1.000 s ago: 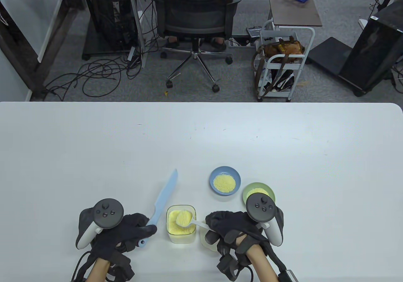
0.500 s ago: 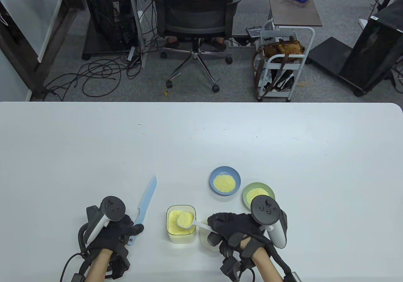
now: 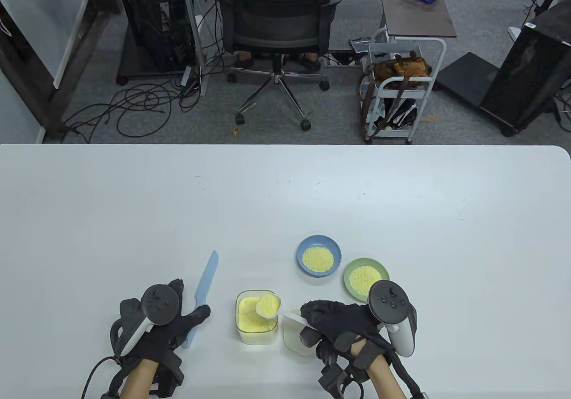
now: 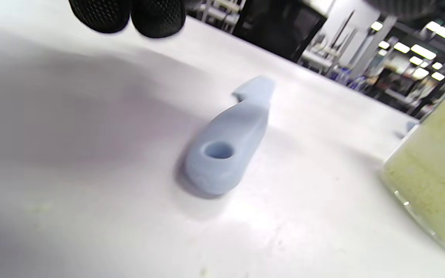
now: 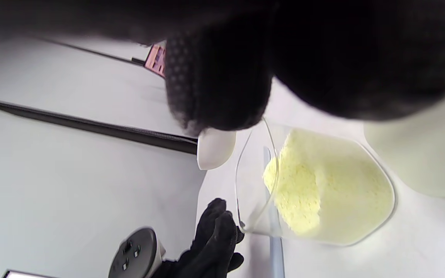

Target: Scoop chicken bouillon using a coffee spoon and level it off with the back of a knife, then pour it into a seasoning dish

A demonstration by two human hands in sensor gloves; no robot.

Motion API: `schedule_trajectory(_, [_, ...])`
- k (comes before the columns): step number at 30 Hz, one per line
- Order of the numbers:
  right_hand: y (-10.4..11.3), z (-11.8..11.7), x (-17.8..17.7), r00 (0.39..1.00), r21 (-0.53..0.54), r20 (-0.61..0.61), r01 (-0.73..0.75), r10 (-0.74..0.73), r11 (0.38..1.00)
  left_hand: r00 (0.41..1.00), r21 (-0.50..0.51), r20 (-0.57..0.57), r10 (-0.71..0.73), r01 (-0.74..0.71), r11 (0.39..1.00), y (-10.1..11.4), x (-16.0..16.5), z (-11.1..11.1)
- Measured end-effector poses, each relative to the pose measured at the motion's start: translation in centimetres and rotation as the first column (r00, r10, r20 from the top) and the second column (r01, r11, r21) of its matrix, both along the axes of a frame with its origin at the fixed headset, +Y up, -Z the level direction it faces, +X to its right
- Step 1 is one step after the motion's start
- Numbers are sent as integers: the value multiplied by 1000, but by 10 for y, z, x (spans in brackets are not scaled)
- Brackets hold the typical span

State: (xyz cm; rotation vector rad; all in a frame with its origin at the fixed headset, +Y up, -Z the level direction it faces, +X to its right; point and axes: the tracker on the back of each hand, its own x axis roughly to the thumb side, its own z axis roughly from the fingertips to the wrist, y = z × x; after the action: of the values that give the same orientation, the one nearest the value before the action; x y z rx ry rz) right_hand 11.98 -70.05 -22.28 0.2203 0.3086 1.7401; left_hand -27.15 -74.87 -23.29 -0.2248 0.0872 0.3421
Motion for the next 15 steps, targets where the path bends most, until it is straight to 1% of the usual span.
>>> schedule_trajectory(1, [-1, 1, 10, 999, 3, 42, 13, -13, 1000, 1000, 21, 12, -11, 11, 1000, -1, 1, 1])
schedule_trajectory(2, [-2, 2, 15, 998, 3, 64, 18, -18, 1000, 1000, 10, 19, -20, 20, 1000, -3, 2, 0])
schedule_trajectory(4, [-8, 3, 36, 990, -1, 136, 43, -43, 999, 999, -34, 30, -35, 36, 999, -6, 2, -1])
schedule_trajectory(6, [-14, 3, 54, 983, -20, 178, 48, -43, 999, 999, -56, 29, -29, 31, 998, -10, 1, -2])
schedule_trajectory(9, [-22, 1, 88, 967, -34, 250, -45, 52, 998, 1000, -77, 21, -13, 15, 997, -13, -1, -3])
schedule_trajectory(12, [-30, 0, 119, 934, -60, 324, -137, 149, 989, 1000, -69, 14, 3, -2, 998, -13, -1, -4])
schedule_trajectory(15, [-36, 0, 139, 910, -72, 385, -134, 151, 988, 1000, -60, 11, 0, 0, 998, -14, -2, -4])
